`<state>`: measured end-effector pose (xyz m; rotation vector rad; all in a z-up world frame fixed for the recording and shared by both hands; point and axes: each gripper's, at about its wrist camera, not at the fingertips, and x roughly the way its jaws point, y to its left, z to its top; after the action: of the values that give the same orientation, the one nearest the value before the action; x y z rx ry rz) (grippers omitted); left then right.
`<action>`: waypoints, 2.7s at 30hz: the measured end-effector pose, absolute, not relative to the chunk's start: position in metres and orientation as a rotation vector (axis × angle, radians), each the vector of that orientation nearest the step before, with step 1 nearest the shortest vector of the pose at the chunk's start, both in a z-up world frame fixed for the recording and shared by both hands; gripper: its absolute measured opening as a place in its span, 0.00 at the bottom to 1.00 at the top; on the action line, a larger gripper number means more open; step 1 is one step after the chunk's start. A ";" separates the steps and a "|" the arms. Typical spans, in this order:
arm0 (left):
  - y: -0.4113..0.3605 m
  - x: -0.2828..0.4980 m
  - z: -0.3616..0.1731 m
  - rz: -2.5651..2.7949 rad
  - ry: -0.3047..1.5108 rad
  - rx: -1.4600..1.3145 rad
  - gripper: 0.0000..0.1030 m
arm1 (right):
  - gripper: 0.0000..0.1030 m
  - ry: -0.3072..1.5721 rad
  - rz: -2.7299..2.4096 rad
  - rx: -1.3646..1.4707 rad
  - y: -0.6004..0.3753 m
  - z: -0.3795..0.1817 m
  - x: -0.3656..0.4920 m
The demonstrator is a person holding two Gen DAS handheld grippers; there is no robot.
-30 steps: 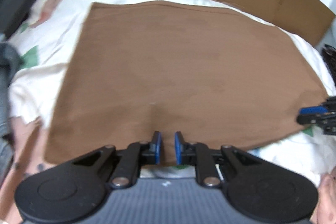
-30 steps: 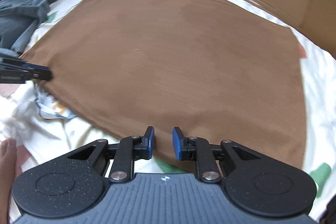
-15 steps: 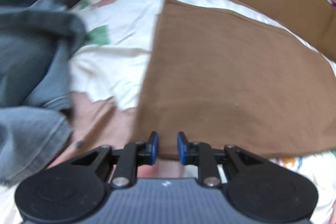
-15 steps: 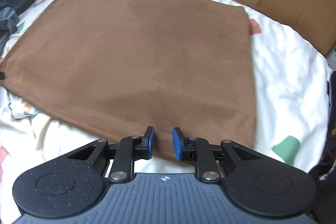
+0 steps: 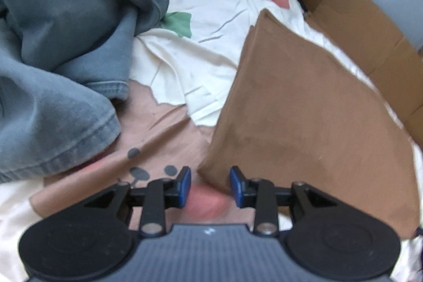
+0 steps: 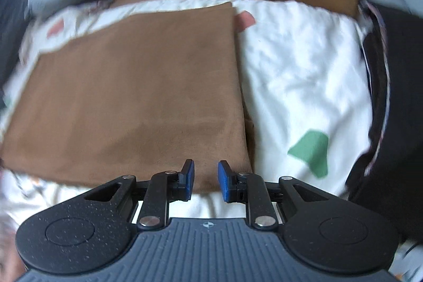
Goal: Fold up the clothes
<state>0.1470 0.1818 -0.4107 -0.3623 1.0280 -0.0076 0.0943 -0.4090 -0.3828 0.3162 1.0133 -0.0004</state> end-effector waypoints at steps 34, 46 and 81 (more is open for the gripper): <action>0.237 0.140 -0.454 -0.090 1.007 -0.988 0.22 | 0.14 0.825 -0.019 1.242 -0.491 -0.476 0.059; 0.235 0.147 -0.460 -0.132 1.001 -0.992 0.09 | 0.06 0.758 -0.046 1.303 -0.494 -0.481 0.062; 0.219 0.105 -0.403 -0.030 1.179 -0.842 0.03 | 0.03 0.790 -0.172 1.180 -0.521 -0.422 0.022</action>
<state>0.1046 0.2187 -0.4032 -0.8423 1.1790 -0.0298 0.0220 -0.5208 -0.4223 1.1798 0.7899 -0.1722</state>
